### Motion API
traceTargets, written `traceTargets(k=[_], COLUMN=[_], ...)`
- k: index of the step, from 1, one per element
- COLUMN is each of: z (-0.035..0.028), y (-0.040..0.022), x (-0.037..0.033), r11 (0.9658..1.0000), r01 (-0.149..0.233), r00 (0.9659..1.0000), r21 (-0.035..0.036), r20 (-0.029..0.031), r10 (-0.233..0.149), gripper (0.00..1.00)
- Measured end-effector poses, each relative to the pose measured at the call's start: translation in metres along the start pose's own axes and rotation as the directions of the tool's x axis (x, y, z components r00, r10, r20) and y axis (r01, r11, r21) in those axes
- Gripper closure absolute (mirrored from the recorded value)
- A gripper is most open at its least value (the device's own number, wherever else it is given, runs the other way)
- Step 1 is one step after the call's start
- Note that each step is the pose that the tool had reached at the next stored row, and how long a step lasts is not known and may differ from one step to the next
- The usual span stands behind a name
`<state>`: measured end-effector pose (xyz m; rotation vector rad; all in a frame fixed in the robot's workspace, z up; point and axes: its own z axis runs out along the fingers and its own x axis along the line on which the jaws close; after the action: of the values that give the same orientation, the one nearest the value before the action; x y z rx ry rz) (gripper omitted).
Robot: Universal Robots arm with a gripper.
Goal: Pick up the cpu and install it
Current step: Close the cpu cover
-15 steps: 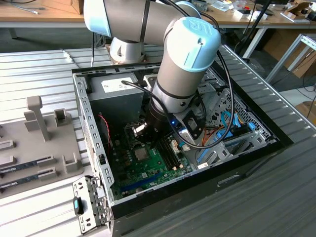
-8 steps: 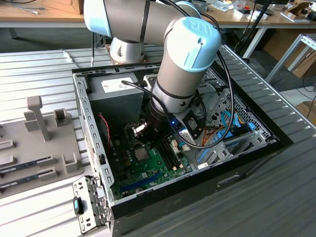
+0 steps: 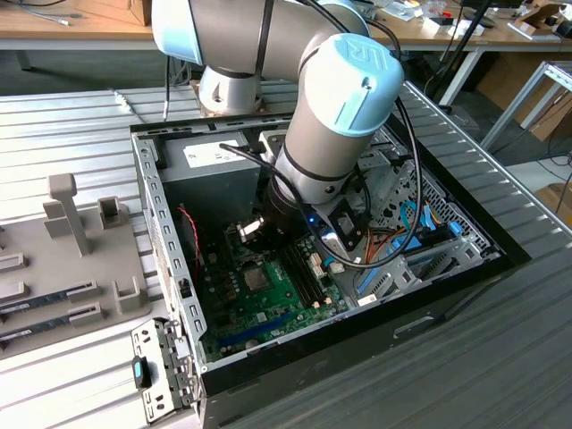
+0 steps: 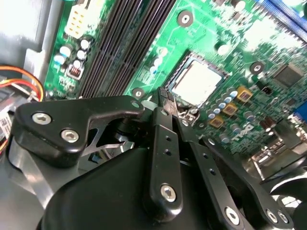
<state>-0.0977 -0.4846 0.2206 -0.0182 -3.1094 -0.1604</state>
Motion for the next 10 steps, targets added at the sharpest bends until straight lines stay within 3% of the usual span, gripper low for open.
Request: traceTargets(k=[2,5,10], z=[0.0002,0.0014,0.003], y=[0.0019,0.013,0.0253], x=[-0.0006,-0.0107,-0.017], r11=[0.9996,0.9995,0.9992], r01=[0.029,0.03,0.032], r00=[0.9996,0.9995,0.9994], r21=[-0.003,-0.0129,-0.0238], r20=[-0.005,-0.0095,-0.0136], r10=[-0.029,-0.03,-0.032], gripper=[0.89,0.89,0.89])
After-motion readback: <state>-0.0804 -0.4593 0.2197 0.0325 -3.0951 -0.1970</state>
